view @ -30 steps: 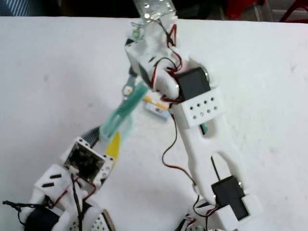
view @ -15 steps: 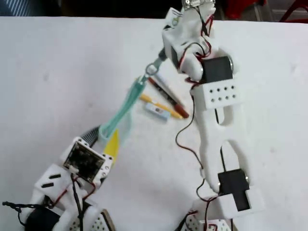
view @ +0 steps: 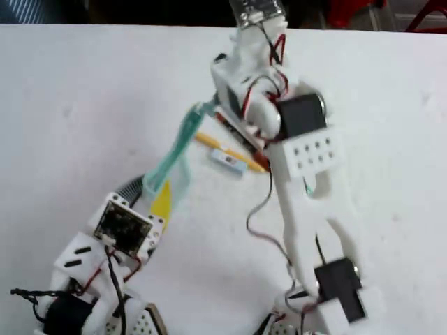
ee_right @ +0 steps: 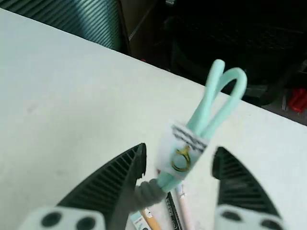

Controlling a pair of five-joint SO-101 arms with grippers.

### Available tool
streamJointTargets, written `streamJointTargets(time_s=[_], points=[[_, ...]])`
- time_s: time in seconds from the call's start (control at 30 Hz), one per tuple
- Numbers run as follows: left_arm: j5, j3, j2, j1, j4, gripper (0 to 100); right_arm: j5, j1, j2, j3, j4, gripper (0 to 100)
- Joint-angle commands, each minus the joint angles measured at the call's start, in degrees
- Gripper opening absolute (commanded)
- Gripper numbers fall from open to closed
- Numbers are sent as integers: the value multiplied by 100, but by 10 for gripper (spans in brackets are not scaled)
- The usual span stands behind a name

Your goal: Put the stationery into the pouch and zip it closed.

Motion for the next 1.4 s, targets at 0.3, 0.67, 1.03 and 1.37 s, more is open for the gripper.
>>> streamJointTargets(time_s=[0.3, 0.67, 1.03, 1.37], points=[[492, 448, 13, -1015, -774, 22, 571, -31, -2141, -35, 884, 271], [1398, 484, 13, -1253, -1354, 22, 1240, 1059, 154, -44, 1710, 269], [1512, 580, 13, -787, -1196, 72, 1345, 1367, 1938, -70, 1516, 269], [1503, 607, 13, -901, -703, 211, 1855, 1024, 2905, -237, 787, 131]])
